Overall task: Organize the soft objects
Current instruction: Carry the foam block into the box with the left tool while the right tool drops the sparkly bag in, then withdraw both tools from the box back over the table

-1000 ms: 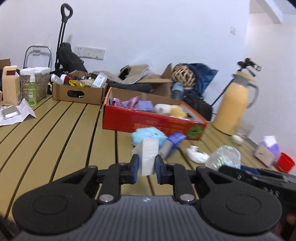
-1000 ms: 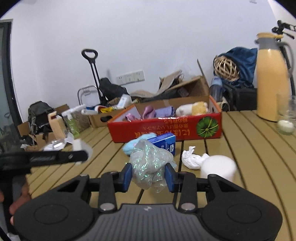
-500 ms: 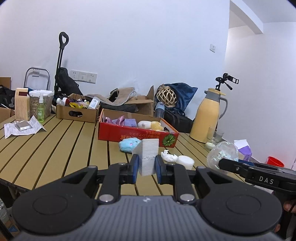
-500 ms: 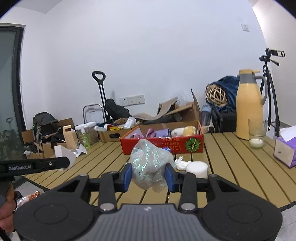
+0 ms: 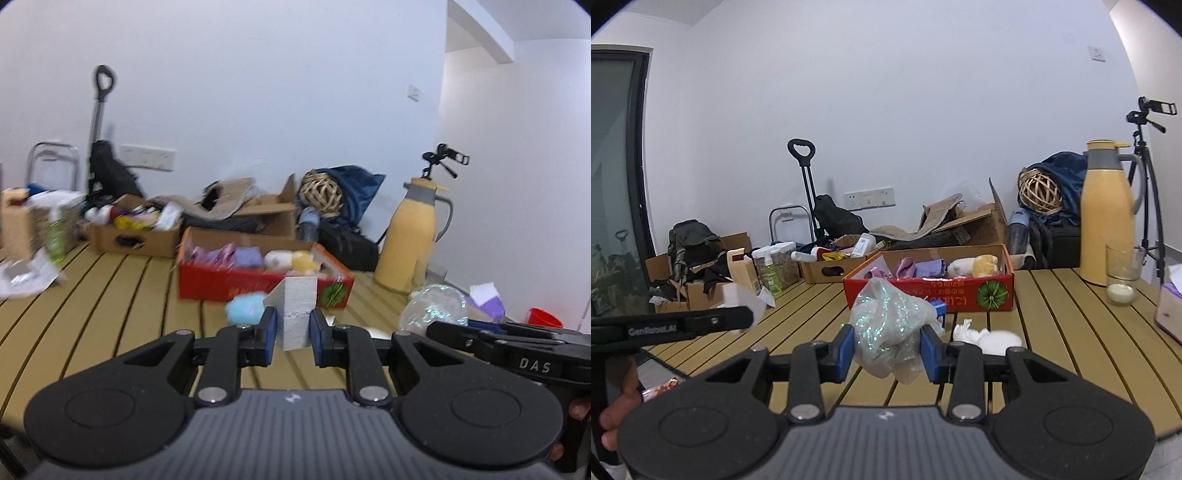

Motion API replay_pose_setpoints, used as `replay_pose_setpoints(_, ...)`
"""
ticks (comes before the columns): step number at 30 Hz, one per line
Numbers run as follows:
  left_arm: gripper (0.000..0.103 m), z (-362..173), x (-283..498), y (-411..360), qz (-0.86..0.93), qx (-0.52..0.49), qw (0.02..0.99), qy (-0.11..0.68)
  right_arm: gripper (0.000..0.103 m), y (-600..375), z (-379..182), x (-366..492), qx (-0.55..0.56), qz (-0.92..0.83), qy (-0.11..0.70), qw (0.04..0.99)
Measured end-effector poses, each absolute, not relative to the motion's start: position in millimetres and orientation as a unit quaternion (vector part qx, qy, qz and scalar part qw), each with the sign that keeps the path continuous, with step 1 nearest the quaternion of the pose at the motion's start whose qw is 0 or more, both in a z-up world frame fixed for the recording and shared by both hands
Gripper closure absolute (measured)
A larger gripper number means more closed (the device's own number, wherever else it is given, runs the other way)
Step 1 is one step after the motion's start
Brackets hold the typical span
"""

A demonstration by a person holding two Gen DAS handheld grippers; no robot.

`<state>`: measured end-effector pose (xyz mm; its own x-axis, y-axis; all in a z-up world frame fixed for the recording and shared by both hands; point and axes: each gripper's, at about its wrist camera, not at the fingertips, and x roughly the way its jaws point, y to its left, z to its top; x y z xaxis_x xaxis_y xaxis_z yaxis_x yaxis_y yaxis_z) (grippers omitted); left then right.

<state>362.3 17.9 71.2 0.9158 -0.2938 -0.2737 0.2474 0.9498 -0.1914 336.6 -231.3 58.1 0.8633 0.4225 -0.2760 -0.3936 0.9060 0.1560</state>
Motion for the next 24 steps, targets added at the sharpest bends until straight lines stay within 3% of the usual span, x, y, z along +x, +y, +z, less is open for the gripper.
replay_pose_setpoints(5, 0.083, 103.0, 477.5, 15.4, -0.177, -0.052, 0.971, 0.153, 0.066, -234.0, 85.6, 421.6, 0.034, 0.223, 0.140, 0.964)
replay_pose_setpoints(9, 0.083, 107.3, 586.9, 3.9, -0.185, -0.024, 0.963, 0.197, 0.065, -227.5, 102.2, 525.1, 0.016, 0.213, 0.165, 0.963)
replay_pose_setpoints(14, 0.083, 73.8, 721.0, -7.5, -0.165, -0.030, 0.943, 0.289, 0.065, -204.4, 97.0, 673.5, 0.009, 0.208, 0.244, 0.947)
replay_pose_setpoints(19, 0.082, 23.8, 784.6, -16.1, -0.157, -0.011, 0.922, 0.355, 0.065, -185.7, 56.9, 780.1, 0.028, 0.208, 0.337, 0.918)
replay_pose_setpoints(24, 0.063, 6.6, 800.4, -11.6, -0.146, -0.015, 0.920, 0.364, 0.060, -167.8, 25.3, 811.3, -0.034, 0.178, 0.371, 0.911)
